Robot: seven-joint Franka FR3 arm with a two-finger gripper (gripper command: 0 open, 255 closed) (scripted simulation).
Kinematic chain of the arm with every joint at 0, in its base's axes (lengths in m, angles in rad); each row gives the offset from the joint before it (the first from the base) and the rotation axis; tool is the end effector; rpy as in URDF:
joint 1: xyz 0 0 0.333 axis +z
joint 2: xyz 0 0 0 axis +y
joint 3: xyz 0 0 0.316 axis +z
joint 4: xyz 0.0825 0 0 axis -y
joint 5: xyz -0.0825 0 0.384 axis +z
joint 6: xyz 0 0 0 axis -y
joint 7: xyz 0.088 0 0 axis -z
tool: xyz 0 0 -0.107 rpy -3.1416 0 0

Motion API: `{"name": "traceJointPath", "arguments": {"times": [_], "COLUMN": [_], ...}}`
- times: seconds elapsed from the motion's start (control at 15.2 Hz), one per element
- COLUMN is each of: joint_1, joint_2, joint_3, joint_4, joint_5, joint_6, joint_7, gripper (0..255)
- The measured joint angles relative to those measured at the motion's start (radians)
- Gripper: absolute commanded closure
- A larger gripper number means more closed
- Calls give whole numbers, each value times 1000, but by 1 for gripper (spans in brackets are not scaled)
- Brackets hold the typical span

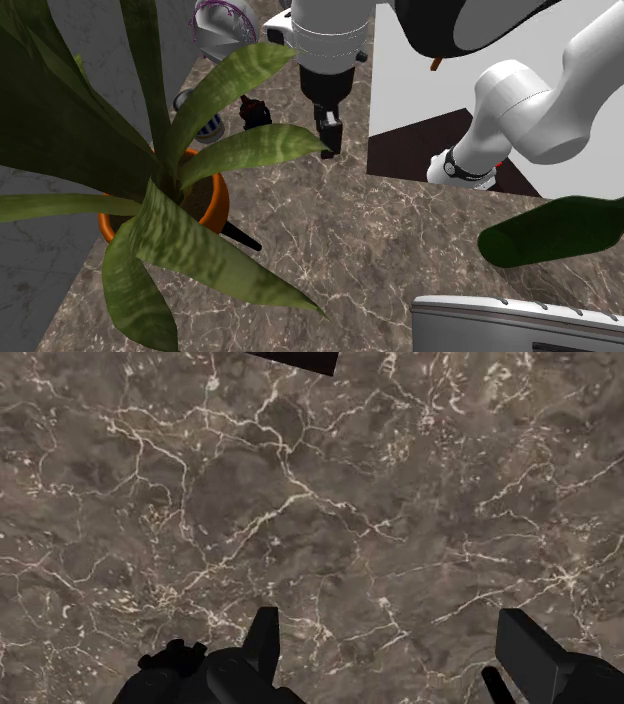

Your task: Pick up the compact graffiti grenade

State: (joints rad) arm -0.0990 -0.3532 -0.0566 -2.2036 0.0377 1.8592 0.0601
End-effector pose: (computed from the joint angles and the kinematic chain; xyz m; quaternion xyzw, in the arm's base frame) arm 0.4437 -0.0689 0.5250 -0.9934 0.1112 -0.0054 0.0277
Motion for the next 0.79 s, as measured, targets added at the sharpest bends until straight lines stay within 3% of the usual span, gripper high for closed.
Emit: {"name": "traceJointPath", "arguments": {"times": [0.79], "joint_1": [-93], "joint_2": [360], "joint_3": [-85], "joint_4": [294], "joint_5": [-13], "joint_6": [70], "joint_7": [98], "gripper": [0]}}
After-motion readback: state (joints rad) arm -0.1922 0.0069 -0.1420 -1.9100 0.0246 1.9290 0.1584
